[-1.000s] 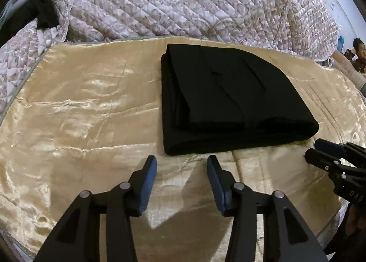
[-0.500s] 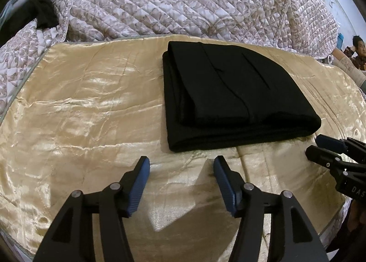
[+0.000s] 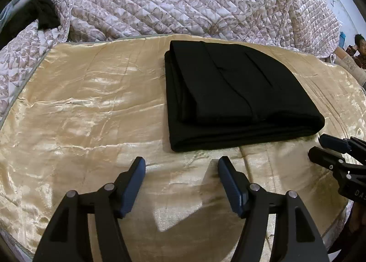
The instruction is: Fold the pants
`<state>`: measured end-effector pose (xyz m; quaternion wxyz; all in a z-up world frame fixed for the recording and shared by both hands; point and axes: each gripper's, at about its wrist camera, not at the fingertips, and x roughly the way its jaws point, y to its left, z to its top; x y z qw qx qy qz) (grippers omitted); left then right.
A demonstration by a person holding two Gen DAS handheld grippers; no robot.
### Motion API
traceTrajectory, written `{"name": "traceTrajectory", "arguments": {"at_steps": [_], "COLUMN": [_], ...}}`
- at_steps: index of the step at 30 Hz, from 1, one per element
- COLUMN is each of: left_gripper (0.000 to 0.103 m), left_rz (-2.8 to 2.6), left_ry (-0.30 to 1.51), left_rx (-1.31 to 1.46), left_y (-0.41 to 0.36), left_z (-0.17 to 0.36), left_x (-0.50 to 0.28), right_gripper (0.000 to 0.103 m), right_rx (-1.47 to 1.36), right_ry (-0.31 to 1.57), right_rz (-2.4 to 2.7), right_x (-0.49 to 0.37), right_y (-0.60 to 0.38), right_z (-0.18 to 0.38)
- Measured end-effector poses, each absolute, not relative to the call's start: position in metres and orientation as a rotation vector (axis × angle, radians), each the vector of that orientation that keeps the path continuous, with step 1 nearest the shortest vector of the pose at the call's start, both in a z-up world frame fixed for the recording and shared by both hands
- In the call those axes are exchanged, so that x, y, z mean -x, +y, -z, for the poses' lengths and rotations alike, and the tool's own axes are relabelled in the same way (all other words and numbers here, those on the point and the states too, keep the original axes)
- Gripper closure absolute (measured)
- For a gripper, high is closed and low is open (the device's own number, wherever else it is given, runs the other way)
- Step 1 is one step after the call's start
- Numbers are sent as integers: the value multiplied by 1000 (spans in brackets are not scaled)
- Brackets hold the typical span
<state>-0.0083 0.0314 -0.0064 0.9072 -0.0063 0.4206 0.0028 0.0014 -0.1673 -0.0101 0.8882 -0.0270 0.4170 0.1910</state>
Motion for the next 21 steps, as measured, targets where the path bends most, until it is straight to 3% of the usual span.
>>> {"name": "traceTrajectory", "arguments": {"at_steps": [21], "left_gripper": [33], "left_rz": [-5], "left_ry": [873], "left_rx": [12], "left_y": [32], "left_z": [8], "left_x": [7], "right_gripper": [51], "right_rx": [66], "right_ry": [863], "right_rz": [-398], "right_x": [-2], "right_y": [-167], "right_z": [10]}}
